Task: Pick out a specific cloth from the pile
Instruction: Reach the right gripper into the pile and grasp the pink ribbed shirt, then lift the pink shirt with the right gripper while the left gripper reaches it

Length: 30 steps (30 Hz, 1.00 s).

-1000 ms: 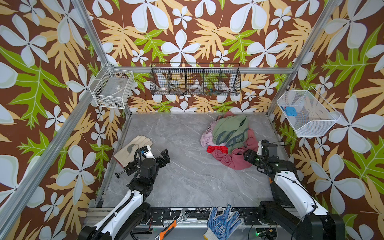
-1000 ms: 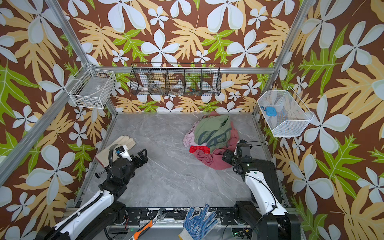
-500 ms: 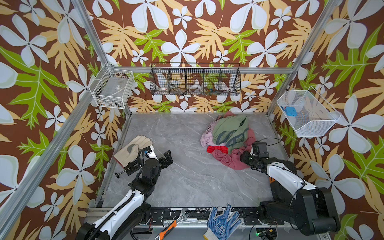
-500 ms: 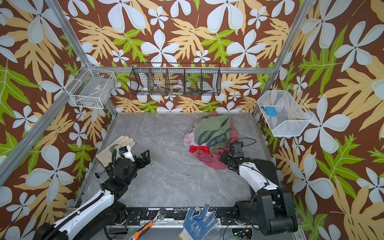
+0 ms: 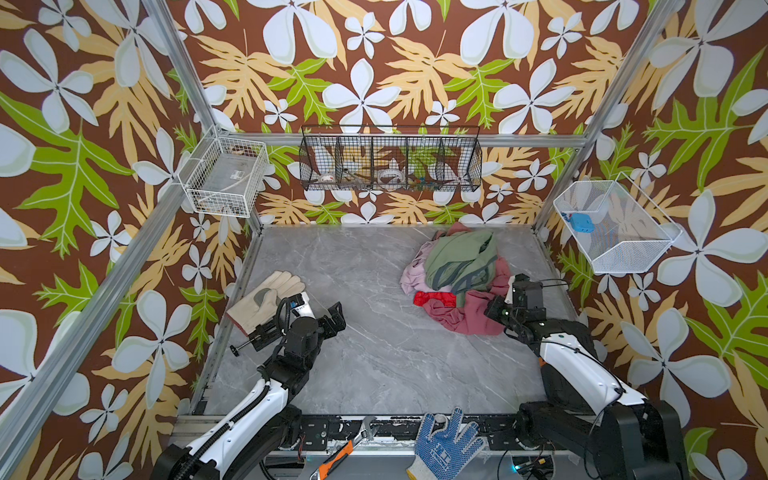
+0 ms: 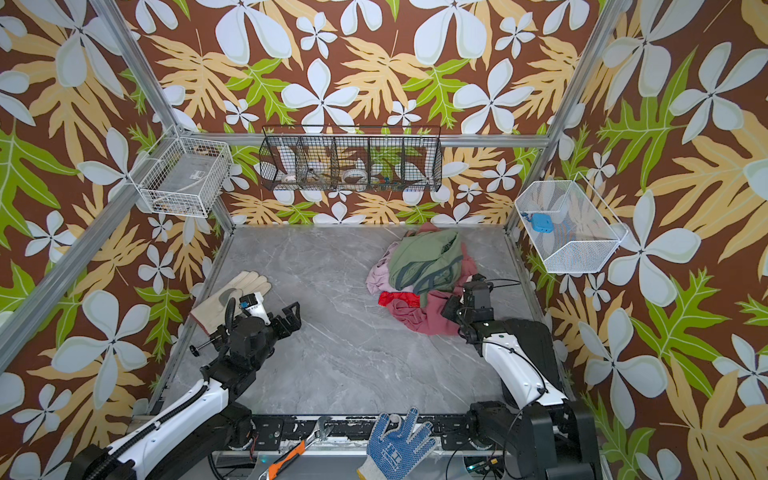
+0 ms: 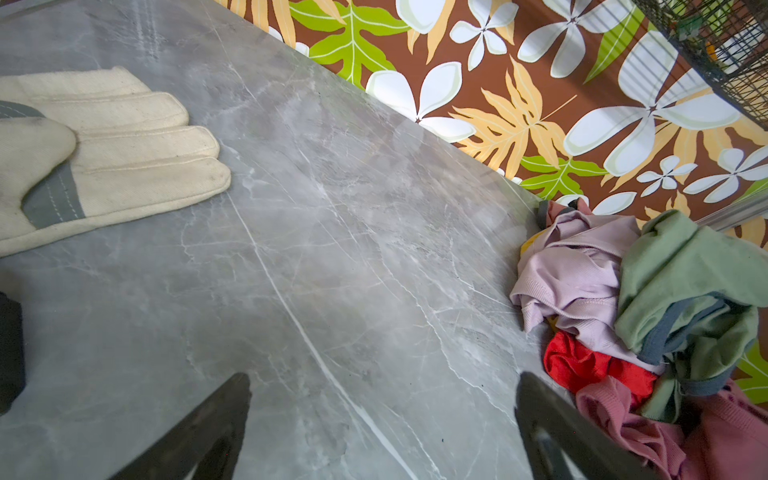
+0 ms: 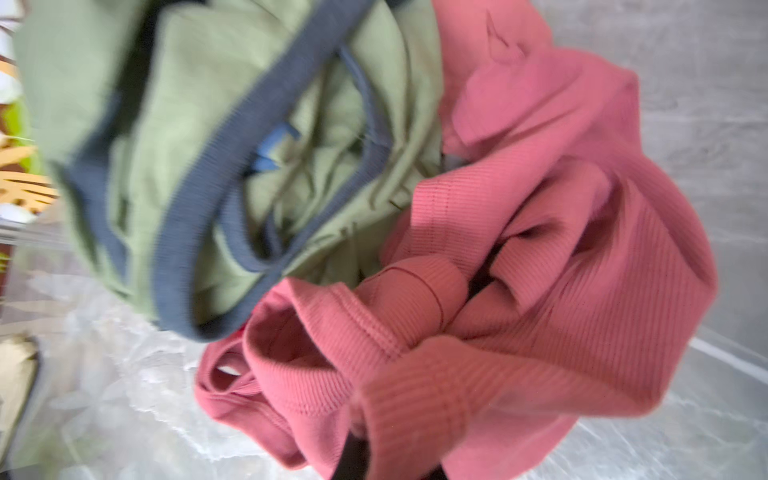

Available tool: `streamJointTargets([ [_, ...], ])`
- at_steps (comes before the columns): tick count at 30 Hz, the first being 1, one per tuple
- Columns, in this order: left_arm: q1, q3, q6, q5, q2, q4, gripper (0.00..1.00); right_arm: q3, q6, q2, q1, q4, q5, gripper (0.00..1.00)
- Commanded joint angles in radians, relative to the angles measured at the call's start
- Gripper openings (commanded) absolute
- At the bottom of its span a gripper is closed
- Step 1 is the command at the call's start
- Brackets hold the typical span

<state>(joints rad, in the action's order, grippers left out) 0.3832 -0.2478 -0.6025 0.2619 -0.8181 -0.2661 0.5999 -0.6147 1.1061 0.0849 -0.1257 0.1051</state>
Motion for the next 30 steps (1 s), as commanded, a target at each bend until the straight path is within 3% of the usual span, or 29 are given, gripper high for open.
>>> streamJointTargets([
  [1,0.005,-0.012,0.001,0.012,-0.011,-0.013,1.00,-0.006,0.021,-0.037,0.001,0.034,0.019,0.00],
  [7,0.013,-0.022,0.004,0.010,-0.024,-0.013,1.00,0.017,0.028,-0.083,0.001,0.034,0.040,0.00],
  [21,0.064,-0.061,0.022,-0.009,-0.072,-0.025,1.00,0.243,0.051,-0.135,0.048,0.031,0.087,0.00],
  [26,0.090,-0.093,0.062,-0.112,-0.120,-0.079,1.00,0.295,0.049,-0.143,0.083,0.060,0.103,0.00],
  [30,0.122,-0.132,0.104,-0.276,-0.172,-0.171,1.00,0.307,0.031,-0.140,0.115,0.104,0.133,0.00],
])
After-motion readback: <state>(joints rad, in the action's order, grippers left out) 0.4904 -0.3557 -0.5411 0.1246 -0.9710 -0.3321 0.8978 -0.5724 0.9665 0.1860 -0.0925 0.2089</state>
